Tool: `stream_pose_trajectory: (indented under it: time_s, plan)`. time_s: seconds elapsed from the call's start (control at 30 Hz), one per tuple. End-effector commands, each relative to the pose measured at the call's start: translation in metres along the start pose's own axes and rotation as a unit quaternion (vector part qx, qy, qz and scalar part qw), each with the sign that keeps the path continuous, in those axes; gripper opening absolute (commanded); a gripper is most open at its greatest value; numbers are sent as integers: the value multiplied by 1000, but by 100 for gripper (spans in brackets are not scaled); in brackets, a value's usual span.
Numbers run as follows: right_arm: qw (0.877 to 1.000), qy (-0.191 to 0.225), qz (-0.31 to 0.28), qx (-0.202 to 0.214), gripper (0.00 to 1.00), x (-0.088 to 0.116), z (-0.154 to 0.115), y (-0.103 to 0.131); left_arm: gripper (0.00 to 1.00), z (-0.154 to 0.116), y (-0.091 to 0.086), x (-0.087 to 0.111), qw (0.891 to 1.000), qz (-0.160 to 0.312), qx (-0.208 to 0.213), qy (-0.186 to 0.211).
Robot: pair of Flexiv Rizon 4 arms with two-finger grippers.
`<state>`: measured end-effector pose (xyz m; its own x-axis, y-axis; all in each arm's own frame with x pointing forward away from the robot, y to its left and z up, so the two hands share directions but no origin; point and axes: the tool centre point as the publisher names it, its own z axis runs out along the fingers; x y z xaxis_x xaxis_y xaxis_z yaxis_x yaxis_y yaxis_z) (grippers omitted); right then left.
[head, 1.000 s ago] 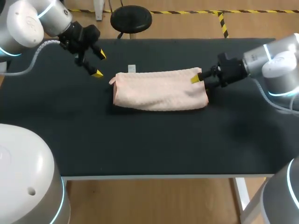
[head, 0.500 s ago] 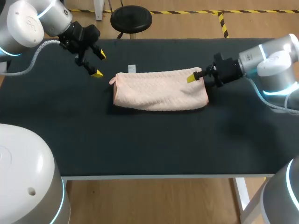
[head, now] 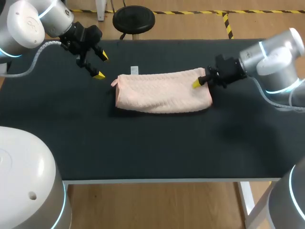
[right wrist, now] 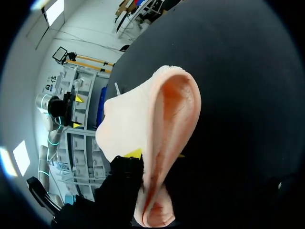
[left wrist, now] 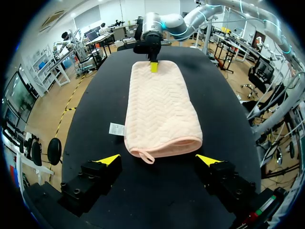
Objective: Fold the towel
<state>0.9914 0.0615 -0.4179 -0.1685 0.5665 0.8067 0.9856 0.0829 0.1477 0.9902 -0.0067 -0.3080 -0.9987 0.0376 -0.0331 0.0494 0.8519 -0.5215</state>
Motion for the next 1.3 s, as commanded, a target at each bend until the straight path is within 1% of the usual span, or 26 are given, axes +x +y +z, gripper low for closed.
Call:
stream_pose_trajectory:
  time_s: [0.03, 0.07, 0.17, 0.33, 0.4, 0.57, 0.73, 0.97, 1.13, 1.3]
  plan:
    - [1000, -13, -3, 3, 0, 13, -1, 7, 100, 1, 1, 0, 1000, 1, 2, -1]
    - [1000, -24, -4, 4, 0, 16, -2, 8, 100, 1, 1, 0, 1000, 1, 2, -1]
    - [999, -35, -10, 7, 0, 30, -3, 14, 100, 1, 1, 0, 1000, 1, 2, -1]
    - [998, -37, -39, 21, 0, 68, 5, 22, 100, 1, 1, 0, 1000, 1, 2, -1]
    - [997, -39, -55, 29, 0, 83, 12, 24, 100, 1, 1, 0, 1000, 1, 2, -1]
    - [995, -21, -86, 45, 0, 119, 38, 29, 100, 1, 1, 0, 1000, 1, 2, -1]
    - [992, -6, -105, 63, 0, 144, 72, 31, 100, 1, 1, 0, 1000, 1, 2, -1]
    - [990, 6, -113, 87, 0, 164, 117, 28, 100, 1, 1, 0, 1000, 1, 2, -1]
    - [988, 22, -117, 97, 0, 178, 133, 25, 100, 1, 1, 0, 1000, 1, 2, -1]
    - [987, 28, -116, 110, 0, 182, 146, 15, 100, 1, 1, 0, 1000, 1, 2, -1]
